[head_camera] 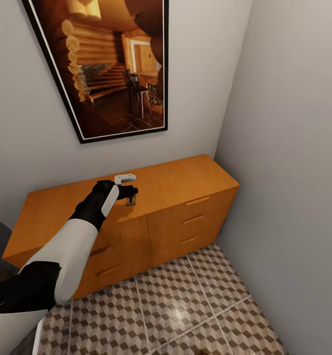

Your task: Take the four mousetraps from the cabinet in the bathroom and place them on the bathroom floor. Make sure all four end up on the same floor surface, and ensure that at least two of them are either under or directly next to the same bathroom sink.

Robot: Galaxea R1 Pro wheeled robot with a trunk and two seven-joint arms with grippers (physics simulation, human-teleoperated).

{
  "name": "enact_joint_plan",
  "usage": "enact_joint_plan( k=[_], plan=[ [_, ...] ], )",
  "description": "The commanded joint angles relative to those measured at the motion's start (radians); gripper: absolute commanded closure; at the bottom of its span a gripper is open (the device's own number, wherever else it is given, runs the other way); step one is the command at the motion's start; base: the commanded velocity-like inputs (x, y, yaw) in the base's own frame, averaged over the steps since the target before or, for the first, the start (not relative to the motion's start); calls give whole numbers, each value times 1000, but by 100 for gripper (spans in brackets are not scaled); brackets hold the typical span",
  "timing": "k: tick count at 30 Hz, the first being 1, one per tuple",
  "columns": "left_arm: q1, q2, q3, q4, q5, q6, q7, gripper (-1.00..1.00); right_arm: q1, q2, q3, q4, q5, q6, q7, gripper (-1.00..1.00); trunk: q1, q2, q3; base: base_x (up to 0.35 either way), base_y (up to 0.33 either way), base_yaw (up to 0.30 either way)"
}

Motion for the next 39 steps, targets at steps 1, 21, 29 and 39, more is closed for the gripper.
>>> enact_joint_plan(
  k=[1, 21, 29, 39],
  plan=[
    [-1, 0, -3, -1, 11, 4, 9, -100, -1, 0, -3, 1, 2, -3, 5, 100, 0, -2, -3, 0, 0, 0],
    [-1, 0, -3, 19, 11, 3, 8, -100, -1, 0, -3, 1, 2, -3, 4, 100, 0, -2, -10, 15, 0, 0],
    [-1, 0, -3, 23, 11, 3, 7, -100, -1, 0, -3, 1, 3, -3, 3, 100, 0, -2, -10, 5, 0, 0],
    [0, 0, -3, 41, 11, -1, 6, -100, -1, 0, -3, 1, 2, -3, 3, 100, 0, -2, -10, 0, 0, 0]
  ],
)
